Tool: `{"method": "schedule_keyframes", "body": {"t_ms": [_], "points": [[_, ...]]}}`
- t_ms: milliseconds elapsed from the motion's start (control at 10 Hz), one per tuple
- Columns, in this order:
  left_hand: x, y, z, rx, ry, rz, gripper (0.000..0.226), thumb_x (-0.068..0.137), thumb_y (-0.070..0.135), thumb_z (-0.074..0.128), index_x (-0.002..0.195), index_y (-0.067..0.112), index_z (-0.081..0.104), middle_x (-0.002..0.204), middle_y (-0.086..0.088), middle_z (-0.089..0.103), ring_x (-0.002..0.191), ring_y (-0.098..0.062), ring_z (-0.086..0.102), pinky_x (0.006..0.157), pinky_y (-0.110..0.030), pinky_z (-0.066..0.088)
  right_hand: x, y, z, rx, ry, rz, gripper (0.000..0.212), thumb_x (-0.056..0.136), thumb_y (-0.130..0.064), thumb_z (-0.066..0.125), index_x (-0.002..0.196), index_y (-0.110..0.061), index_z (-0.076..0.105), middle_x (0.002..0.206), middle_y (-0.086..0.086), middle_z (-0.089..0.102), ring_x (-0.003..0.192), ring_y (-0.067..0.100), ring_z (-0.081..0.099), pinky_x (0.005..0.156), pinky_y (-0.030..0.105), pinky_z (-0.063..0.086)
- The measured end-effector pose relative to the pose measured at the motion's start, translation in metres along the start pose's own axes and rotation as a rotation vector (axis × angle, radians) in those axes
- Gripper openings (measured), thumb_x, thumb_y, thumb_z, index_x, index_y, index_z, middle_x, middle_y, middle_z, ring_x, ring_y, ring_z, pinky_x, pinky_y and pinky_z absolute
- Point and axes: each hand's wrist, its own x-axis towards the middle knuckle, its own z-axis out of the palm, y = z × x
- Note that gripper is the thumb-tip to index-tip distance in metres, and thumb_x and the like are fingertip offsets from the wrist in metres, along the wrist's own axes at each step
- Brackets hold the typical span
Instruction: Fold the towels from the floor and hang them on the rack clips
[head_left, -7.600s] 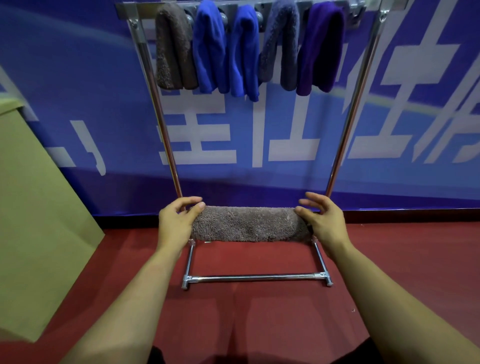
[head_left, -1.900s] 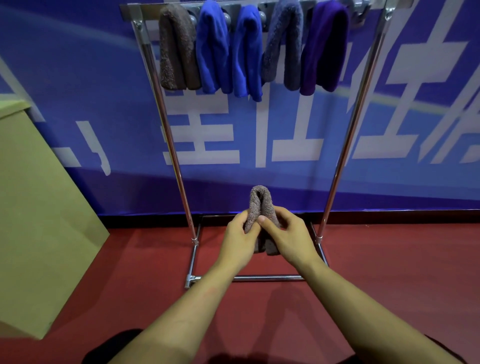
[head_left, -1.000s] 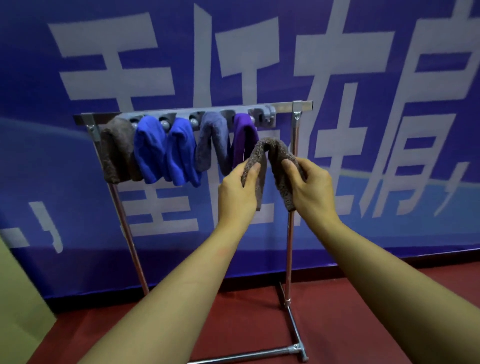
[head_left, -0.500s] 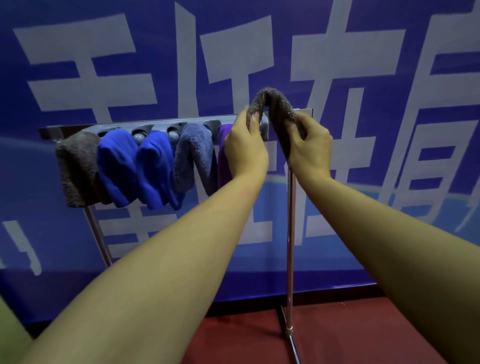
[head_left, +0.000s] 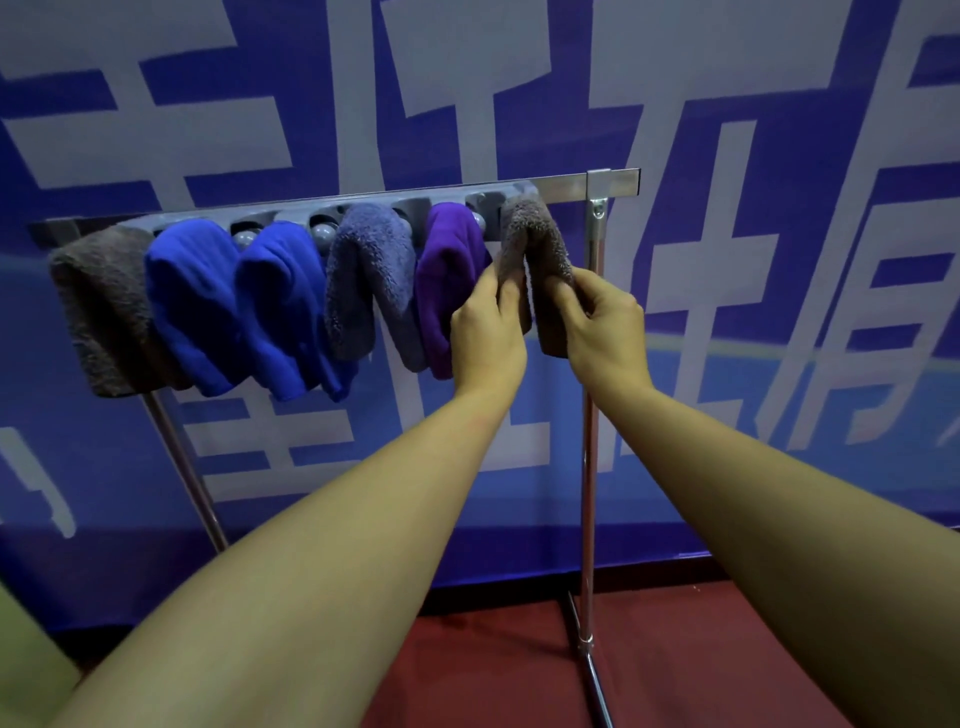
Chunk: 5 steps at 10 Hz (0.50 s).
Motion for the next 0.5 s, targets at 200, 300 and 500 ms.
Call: {"method": "schedule_keyframes", "body": {"t_ms": [200, 300, 500], "points": [[-0.009, 0.000, -0.007, -0.040, -0.066, 0.000, 0.036, 0.108, 0.035, 0.042, 0.132, 0.020, 0.064, 0.106, 0.002, 0.074, 0.090, -0.005, 0.064, 0.071, -0.007, 0.046, -0.006, -0.005, -0.003, 0.020, -0.070, 0.000, 0.028, 0.104, -0.033, 0.052, 0.121, -0.019, 0.069, 0.091, -0.007, 0.072, 0.082, -0.001, 0.068, 0.066, 0.013, 0.053], [-0.013, 0.003, -0.014, -0.034, -0.088, -0.010, 0.039, 0.108, 0.038, 0.039, 0.137, 0.024, 0.060, 0.111, 0.007, 0.072, 0.095, -0.004, 0.062, 0.071, -0.006, 0.043, -0.009, -0.013, -0.006, 0.029, -0.084, 0.013, 0.032, 0.105, -0.034, 0.048, 0.128, -0.020, 0.066, 0.099, -0.008, 0.071, 0.089, -0.003, 0.066, 0.069, 0.007, 0.049], [-0.024, 0.019, -0.039, -0.028, -0.087, -0.011, 0.041, 0.108, 0.037, 0.039, 0.145, 0.025, 0.053, 0.128, 0.011, 0.064, 0.111, 0.003, 0.054, 0.077, 0.005, 0.034, -0.018, -0.035, -0.014, -0.002, -0.051, 0.012, 0.037, 0.105, -0.040, 0.044, 0.137, -0.027, 0.058, 0.108, -0.015, 0.064, 0.098, -0.003, 0.061, 0.080, 0.014, 0.052]]}}
